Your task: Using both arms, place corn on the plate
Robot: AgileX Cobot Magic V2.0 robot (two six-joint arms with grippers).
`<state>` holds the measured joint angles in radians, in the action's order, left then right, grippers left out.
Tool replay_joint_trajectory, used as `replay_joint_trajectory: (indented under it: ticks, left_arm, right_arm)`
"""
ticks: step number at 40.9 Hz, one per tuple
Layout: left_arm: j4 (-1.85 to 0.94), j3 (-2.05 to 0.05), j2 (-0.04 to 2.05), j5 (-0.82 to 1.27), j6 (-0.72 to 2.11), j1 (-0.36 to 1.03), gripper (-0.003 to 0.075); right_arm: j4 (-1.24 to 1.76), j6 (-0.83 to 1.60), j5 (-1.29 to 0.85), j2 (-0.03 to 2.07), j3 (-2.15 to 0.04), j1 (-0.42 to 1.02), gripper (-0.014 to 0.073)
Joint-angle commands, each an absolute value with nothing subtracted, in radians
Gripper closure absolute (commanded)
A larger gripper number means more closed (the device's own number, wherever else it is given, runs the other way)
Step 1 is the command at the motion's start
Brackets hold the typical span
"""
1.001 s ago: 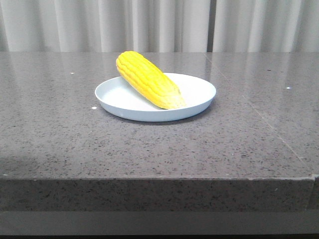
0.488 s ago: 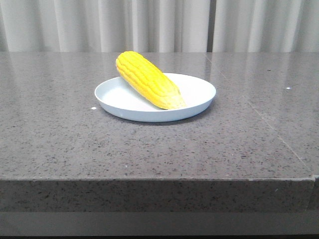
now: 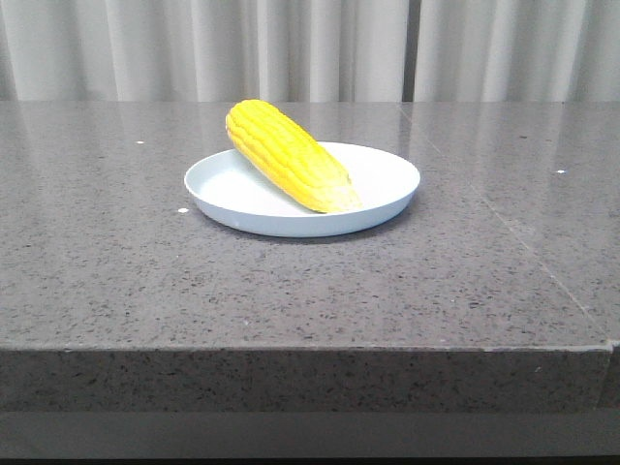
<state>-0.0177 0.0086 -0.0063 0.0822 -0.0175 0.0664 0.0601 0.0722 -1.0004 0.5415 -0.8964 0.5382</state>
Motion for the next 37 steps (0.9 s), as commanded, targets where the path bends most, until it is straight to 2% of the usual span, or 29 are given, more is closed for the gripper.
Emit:
replay_joint_trajectory:
  ticks: [1,37]
  left_arm:
    - [-0.016,0.034,-0.024,-0.090,-0.026,0.058,0.0740]
    - [0.044,0.031,-0.023,-0.065,-0.026,0.066,0.0741]
  right_arm:
    - [0.056,0.081,-0.932,0.544,-0.922,0.540,0.0680]
    - [0.056,0.081,-0.933,0.544,-0.922,0.540,0.0680]
